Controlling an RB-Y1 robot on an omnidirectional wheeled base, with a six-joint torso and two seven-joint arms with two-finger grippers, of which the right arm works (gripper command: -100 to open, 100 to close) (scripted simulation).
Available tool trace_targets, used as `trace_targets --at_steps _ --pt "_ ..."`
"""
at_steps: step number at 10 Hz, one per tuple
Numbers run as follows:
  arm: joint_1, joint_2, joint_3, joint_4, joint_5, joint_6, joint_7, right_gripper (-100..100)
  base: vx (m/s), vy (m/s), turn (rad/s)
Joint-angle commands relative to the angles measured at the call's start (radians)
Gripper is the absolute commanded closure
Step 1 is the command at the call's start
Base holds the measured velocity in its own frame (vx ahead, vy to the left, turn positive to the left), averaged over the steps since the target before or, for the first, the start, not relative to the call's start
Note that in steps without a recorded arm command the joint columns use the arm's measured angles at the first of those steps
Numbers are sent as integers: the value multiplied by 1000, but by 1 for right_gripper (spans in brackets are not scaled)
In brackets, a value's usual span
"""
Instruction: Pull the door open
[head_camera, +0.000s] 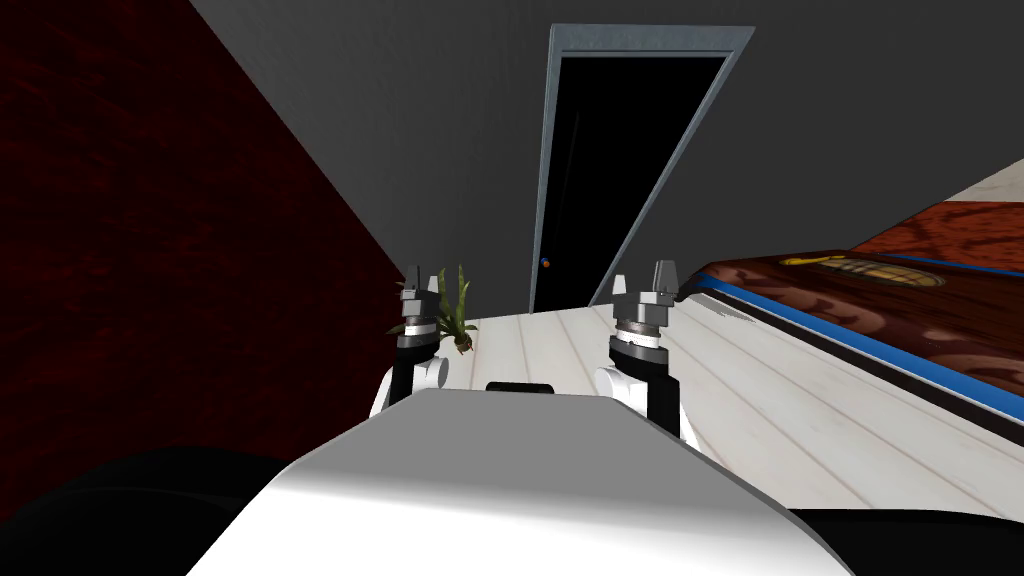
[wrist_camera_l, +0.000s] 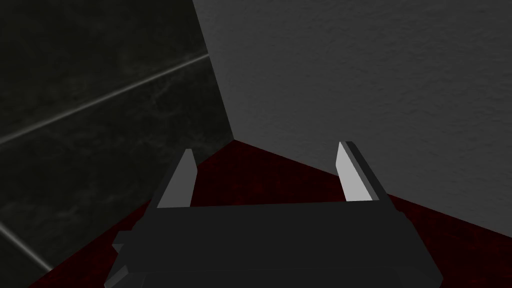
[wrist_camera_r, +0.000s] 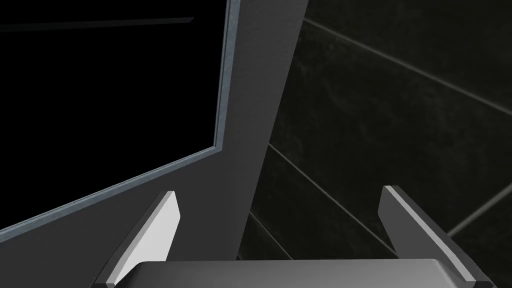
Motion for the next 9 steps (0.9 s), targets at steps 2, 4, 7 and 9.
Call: trace_targets --at_steps 2,4,7,9 --pt "-17 -14 -7 52 18 -13 35 -100 50 -39 -6" --pt "-29 -22 -11 87 31 -22 59 -100 79 -59 0" --pt "-57 -38 -22 170 60 -43 114 -100 107 -66 -4" --pt "-71 -45 -27 211 74 -53 142 -100 81 -46 -2"
